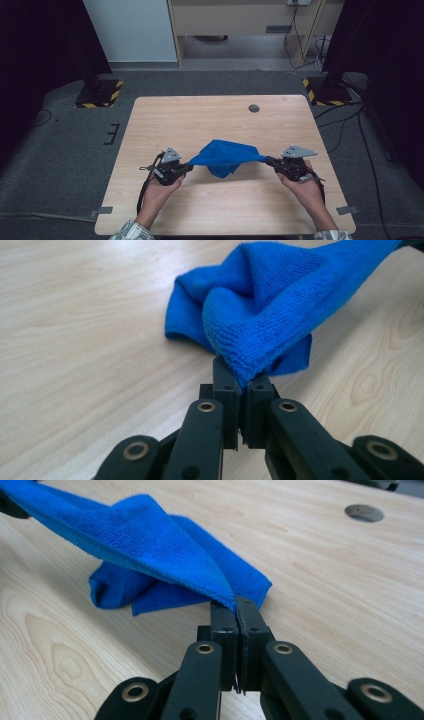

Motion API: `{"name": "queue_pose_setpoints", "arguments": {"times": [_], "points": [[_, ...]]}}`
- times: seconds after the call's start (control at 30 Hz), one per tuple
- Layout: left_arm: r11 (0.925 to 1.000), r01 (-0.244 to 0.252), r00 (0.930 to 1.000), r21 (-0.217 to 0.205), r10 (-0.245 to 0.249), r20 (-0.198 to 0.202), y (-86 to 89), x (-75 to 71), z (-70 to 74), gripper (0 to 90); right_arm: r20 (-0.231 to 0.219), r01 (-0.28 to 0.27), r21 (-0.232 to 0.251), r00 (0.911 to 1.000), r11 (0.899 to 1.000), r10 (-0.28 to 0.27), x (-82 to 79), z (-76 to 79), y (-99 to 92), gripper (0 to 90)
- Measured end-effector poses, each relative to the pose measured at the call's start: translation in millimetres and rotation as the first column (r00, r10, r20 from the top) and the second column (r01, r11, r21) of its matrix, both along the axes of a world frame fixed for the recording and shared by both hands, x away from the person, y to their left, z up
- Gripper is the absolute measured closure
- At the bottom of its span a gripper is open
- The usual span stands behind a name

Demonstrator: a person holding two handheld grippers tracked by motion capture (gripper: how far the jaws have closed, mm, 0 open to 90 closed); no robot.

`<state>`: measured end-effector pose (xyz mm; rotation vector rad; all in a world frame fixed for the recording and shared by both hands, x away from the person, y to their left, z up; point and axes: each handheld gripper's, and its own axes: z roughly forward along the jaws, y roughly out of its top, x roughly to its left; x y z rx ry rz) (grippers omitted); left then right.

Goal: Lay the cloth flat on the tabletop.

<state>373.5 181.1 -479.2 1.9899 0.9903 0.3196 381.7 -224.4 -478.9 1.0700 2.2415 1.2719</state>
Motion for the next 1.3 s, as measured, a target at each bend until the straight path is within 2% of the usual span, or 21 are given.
{"name": "queue_pose_setpoints", "arguments": {"times": [0.17,0.33,0.47,0.73,0.9,1.03,1.3], "points": [[0.9990,-0.008,0.9998,-0.043,0.009,0.020,0.6,14.3,7.2,86.1,0.024,0.014,0.007,0.9996,1.000,-0.014,-1.0,13.0,-0.1,88.3],[0.9979,-0.012,0.9989,-0.064,0.015,0.045,-1.1,31.7,25.2,86.2,0.054,0.027,0.008,0.9982,1.000,-0.027,3.2,29.1,0.6,88.3],[0.9984,0.001,0.9971,-0.057,0.004,0.076,-4.8,40.5,40.2,86.1,0.070,0.029,0.003,0.9971,1.000,-0.029,4.8,44.5,-2.5,88.3],[0.9996,-0.001,0.9964,-0.027,0.003,0.085,-12.8,51.0,56.6,85.8,0.090,0.044,-0.007,0.9950,0.999,-0.043,3.8,71.9,-8.1,88.2],[0.9984,-0.025,0.9982,-0.051,0.028,0.054,-15.1,66.0,57.2,85.6,0.065,0.064,-0.018,0.9959,0.998,-0.062,22.4,73.9,-8.8,88.1],[0.9991,-0.038,0.9984,-0.021,0.039,0.041,-16.2,78.2,56.0,84.8,0.052,0.077,-0.024,0.9958,0.997,-0.076,40.9,70.6,-9.4,87.8],[0.9983,-0.057,0.9982,-0.004,0.057,0.016,-17.4,95.3,49.5,84.8,0.033,0.089,-0.033,0.9955,0.995,-0.088,64.8,62.0,-8.4,87.1]]}}
